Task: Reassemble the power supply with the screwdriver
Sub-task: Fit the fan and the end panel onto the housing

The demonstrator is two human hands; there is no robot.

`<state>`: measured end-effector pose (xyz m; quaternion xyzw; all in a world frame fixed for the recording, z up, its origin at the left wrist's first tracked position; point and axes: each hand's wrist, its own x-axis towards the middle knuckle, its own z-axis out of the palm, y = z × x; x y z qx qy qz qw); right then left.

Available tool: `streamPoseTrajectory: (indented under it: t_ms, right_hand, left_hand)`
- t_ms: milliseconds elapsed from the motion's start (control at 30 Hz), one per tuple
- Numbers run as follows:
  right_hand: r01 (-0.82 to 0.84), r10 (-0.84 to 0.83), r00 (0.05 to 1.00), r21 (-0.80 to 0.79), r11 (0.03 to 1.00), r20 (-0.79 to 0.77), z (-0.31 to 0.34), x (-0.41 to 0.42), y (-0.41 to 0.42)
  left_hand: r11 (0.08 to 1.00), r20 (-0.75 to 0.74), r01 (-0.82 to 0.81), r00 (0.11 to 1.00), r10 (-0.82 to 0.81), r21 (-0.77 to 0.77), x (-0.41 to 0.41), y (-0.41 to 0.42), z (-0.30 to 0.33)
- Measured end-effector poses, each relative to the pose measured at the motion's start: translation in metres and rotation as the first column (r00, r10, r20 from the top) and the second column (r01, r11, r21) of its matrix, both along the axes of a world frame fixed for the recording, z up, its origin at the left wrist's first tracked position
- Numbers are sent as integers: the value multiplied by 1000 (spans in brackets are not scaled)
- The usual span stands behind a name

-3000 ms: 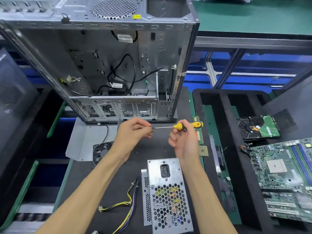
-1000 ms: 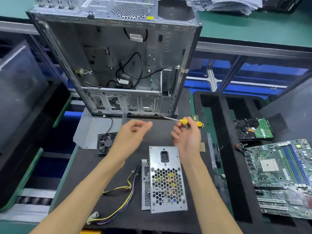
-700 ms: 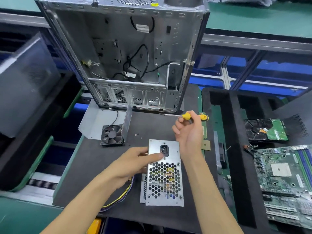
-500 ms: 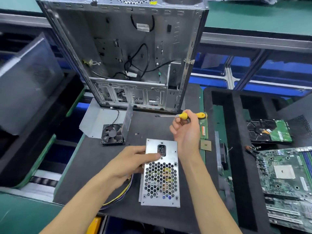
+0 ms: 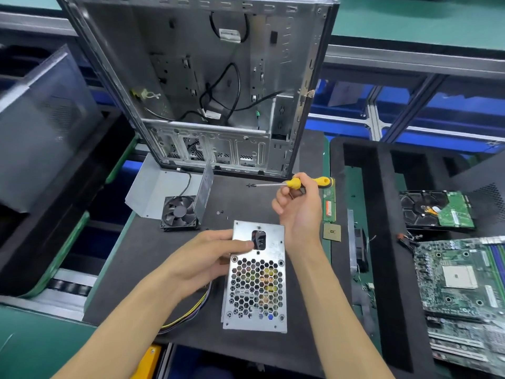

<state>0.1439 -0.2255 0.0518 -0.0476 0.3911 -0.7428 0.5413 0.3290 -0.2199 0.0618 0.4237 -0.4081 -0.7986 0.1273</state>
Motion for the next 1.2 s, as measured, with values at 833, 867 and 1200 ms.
streamPoseTrajectory:
  t_ms: [833, 867, 1200]
  right_hand:
    - [19, -19, 1000, 7, 1000, 23, 0, 1, -2]
    - [20, -20, 999, 8, 1000, 25, 0, 1, -2]
    - [9, -10, 1000, 4, 1000, 21, -3, 1, -2]
  left_hand:
    - [959, -160, 37, 987, 9, 282, 7, 4, 1]
    - [962, -150, 32, 989, 9, 272, 6, 5, 2]
    - [950, -61, -111, 989, 135, 293, 0, 4, 4]
